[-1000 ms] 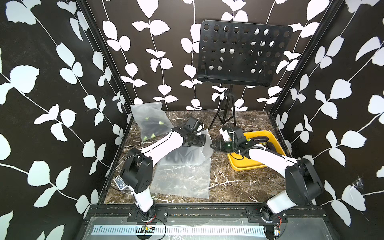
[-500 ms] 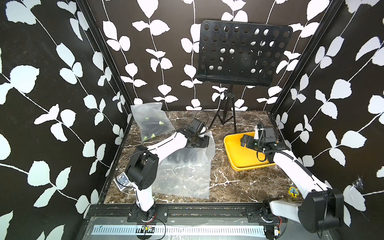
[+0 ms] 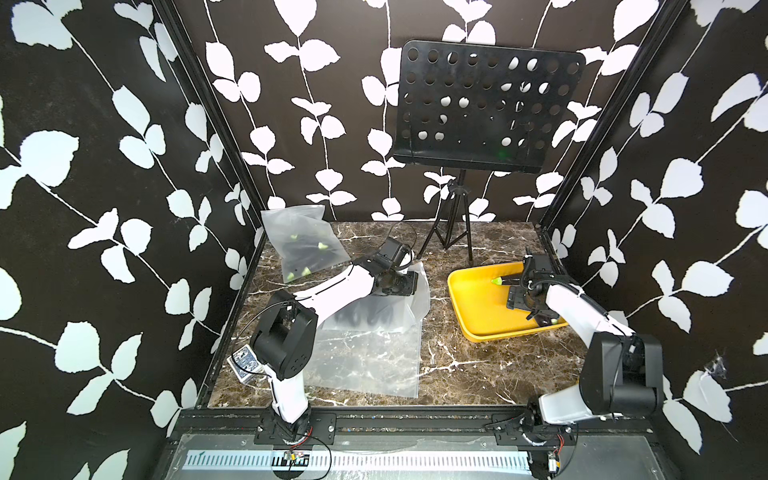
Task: Place the eggplant in a zip-top bag and seal the zipper
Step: Pick up the eggplant from the basket.
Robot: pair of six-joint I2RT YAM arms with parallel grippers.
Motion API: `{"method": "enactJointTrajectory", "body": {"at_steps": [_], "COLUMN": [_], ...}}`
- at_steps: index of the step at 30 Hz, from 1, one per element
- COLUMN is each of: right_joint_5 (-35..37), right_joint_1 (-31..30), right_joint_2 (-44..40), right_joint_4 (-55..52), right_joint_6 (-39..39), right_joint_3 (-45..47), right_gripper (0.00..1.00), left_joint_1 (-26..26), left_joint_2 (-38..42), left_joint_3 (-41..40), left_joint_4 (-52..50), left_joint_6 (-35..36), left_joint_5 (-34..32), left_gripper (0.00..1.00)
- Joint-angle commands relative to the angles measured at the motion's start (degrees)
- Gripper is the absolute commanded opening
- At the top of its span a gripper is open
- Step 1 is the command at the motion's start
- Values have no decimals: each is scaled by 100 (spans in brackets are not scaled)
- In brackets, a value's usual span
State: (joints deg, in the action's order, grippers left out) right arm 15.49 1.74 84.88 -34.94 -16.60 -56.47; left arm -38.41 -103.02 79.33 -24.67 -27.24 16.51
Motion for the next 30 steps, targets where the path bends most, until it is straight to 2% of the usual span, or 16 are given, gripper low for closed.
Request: {"method": "enactJointTrajectory", "body": {"at_steps": [1,7,14,20,25,30], "right_joint_5": [-43,-1083,-1380,-2525,-2274,-2082], "right_joint_1": [225,648,661,626,626,626], "right_joint_2": [147,602,1001,862,943,1118], "right_joint_4": [35,140,124,259,403,493], "right_joint_6": [281,396,354,157,-225,-514], "right_joint_3": [-188,-347,-332,-173,-85,-117], "right_gripper": [97,93,90,85,80,65], "left_joint_1": [61,97,164,176,177,186], "left_joint_2": [164,206,205,149,79,77], "left_joint_3": [-134,-211,-178,-141,-70,21], "left_joint_4": [176,188,146,146,139,57], "left_joint_6": [33,24,47,35,55,105], "left_joint_5": [49,47,37,62,135,142], "left_gripper": [0,0,0,0,0,0]}}
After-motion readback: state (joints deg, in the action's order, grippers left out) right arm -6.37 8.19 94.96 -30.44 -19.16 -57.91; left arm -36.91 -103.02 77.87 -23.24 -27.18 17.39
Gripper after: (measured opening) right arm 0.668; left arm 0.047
